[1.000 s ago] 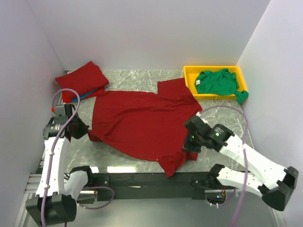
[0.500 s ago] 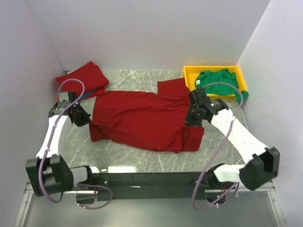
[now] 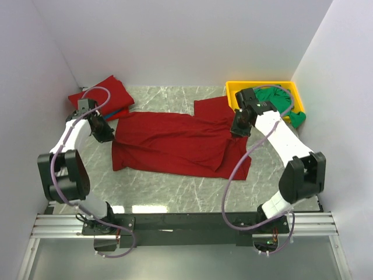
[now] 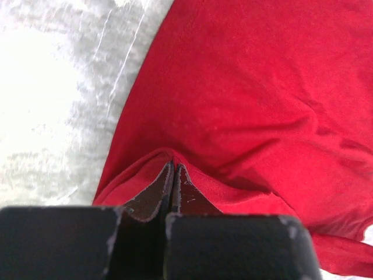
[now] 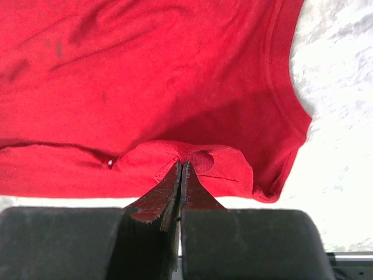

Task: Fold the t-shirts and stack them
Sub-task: Fold the tshirt

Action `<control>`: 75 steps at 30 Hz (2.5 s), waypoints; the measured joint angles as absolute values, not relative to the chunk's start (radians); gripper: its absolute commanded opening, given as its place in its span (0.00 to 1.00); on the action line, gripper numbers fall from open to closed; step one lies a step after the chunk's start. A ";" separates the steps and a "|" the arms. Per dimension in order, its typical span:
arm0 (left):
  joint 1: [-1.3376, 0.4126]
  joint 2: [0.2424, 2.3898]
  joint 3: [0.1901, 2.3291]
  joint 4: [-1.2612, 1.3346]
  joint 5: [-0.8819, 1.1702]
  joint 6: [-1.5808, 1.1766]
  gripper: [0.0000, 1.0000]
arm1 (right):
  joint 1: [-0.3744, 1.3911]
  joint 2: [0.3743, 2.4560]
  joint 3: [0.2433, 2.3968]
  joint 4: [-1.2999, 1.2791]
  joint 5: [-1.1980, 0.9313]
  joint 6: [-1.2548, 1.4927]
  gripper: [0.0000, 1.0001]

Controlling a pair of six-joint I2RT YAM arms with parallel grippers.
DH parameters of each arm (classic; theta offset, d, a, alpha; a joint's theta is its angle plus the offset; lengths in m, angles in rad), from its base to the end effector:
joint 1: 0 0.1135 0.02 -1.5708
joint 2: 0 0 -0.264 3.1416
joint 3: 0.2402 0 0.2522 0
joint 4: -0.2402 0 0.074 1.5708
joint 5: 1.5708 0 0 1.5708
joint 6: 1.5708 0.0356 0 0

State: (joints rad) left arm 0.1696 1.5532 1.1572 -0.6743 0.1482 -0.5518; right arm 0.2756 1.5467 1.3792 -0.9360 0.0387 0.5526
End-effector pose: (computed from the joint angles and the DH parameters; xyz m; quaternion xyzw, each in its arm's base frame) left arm 0.3132 0.0483 0.2425 -0.3238 0.9105 -0.1173 0.2288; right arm 0.3030 0.0843 0.2979 0.1387 0.9627 0.0759 0.2195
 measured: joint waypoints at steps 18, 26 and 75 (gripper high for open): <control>0.170 1.690 1.206 -0.671 0.125 -0.505 0.20 | 0.224 1.755 1.474 -0.926 0.036 0.478 0.00; 0.170 1.689 1.206 -0.670 0.131 -0.488 0.83 | 0.213 1.787 1.488 -0.907 0.010 0.463 0.61; 0.190 1.220 0.665 -0.516 0.127 -0.743 0.61 | 0.093 1.434 0.739 -0.687 -0.036 0.517 0.00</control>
